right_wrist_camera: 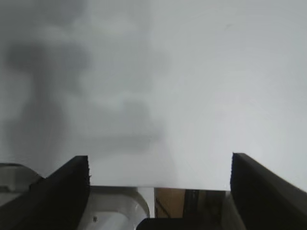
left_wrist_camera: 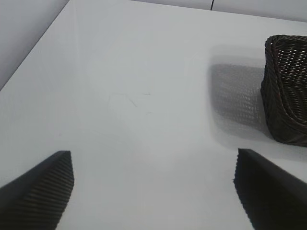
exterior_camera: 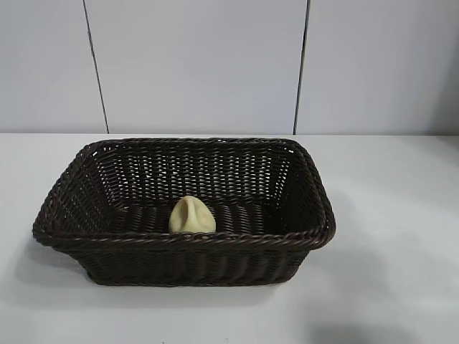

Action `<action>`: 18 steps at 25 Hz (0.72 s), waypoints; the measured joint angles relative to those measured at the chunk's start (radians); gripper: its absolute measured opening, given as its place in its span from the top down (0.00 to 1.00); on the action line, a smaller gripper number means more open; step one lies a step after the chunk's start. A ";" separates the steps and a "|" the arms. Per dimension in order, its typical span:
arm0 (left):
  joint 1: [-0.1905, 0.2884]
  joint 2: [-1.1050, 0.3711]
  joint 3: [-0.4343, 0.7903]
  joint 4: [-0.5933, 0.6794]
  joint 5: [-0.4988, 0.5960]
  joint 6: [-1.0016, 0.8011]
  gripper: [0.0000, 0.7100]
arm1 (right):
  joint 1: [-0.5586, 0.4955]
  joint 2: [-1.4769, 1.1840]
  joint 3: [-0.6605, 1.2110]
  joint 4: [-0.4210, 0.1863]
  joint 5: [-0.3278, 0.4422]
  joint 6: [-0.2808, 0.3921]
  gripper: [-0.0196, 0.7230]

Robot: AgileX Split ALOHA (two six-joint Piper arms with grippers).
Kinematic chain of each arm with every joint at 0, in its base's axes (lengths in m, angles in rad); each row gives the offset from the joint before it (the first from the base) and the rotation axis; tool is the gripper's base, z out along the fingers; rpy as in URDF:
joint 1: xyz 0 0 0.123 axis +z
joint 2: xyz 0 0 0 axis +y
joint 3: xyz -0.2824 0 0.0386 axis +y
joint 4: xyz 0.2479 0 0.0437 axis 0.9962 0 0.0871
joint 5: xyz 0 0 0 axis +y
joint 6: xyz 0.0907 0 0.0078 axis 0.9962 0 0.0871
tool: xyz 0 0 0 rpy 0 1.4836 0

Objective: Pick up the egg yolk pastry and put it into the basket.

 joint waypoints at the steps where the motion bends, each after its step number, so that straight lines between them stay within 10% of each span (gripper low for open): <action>1: 0.000 0.000 0.000 0.000 0.000 0.000 0.07 | 0.000 -0.040 0.001 0.000 -0.001 0.000 0.19; 18: 0.000 0.000 0.000 0.000 0.000 0.000 0.07 | 0.001 -0.353 0.001 0.001 0.010 0.000 0.19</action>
